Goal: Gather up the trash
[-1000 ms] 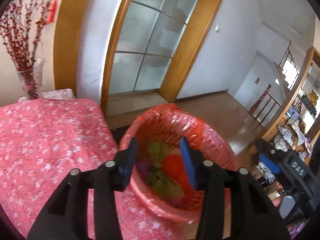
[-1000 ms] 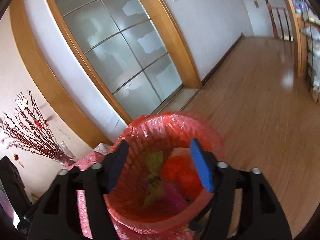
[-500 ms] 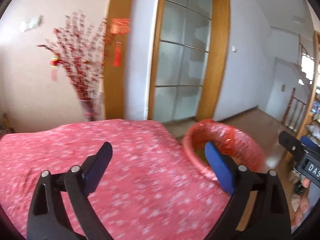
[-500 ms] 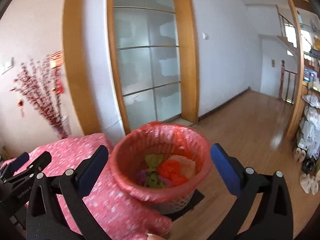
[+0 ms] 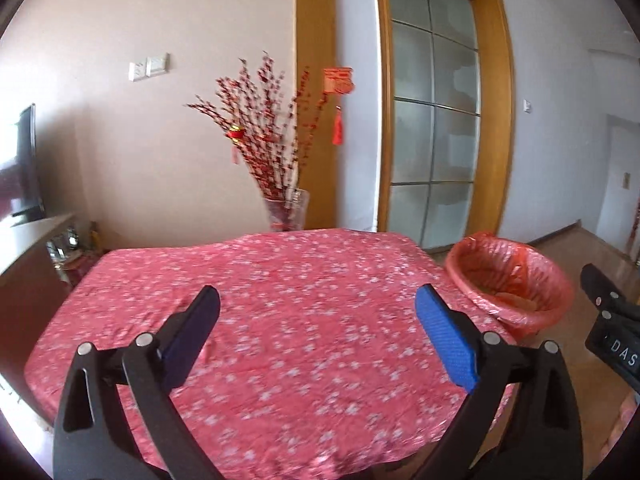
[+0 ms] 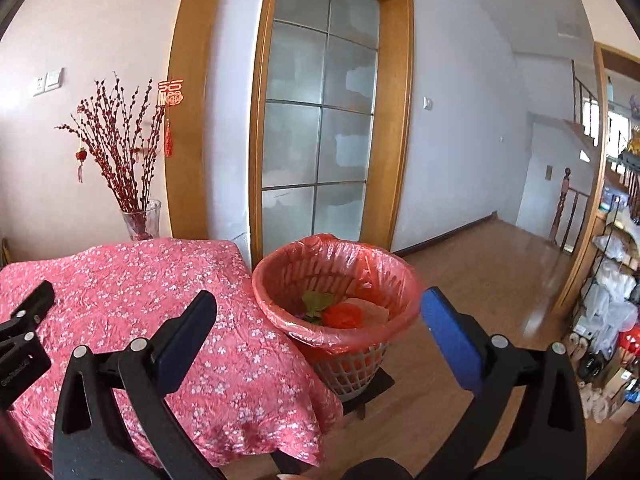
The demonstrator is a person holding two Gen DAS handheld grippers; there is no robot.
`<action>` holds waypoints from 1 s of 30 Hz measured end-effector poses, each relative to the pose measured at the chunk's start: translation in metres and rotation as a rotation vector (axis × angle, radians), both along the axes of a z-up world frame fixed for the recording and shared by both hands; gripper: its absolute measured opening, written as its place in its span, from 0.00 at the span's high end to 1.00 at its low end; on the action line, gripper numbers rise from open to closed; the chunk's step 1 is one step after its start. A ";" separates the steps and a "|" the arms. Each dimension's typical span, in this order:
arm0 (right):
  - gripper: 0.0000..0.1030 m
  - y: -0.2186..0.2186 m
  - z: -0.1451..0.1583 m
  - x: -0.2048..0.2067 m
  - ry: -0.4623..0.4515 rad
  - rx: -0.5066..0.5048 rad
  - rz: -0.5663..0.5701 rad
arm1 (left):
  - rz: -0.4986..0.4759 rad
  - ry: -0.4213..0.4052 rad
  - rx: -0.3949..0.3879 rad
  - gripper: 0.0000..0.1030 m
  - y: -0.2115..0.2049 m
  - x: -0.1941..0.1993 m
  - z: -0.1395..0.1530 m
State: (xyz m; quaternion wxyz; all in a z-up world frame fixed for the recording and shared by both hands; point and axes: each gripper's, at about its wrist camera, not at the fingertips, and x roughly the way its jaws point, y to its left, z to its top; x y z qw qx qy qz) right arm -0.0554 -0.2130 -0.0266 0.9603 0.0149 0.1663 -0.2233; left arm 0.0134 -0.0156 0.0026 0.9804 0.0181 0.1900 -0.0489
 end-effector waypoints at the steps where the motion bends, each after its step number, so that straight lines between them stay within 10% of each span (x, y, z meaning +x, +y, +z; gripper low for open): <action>1: 0.02 0.002 0.000 -0.003 -0.001 0.001 0.004 | 0.007 -0.002 -0.005 0.07 0.003 -0.004 0.001; 30: 0.02 0.005 -0.018 -0.041 0.042 0.038 0.005 | 0.065 0.023 -0.023 0.07 0.012 -0.050 -0.007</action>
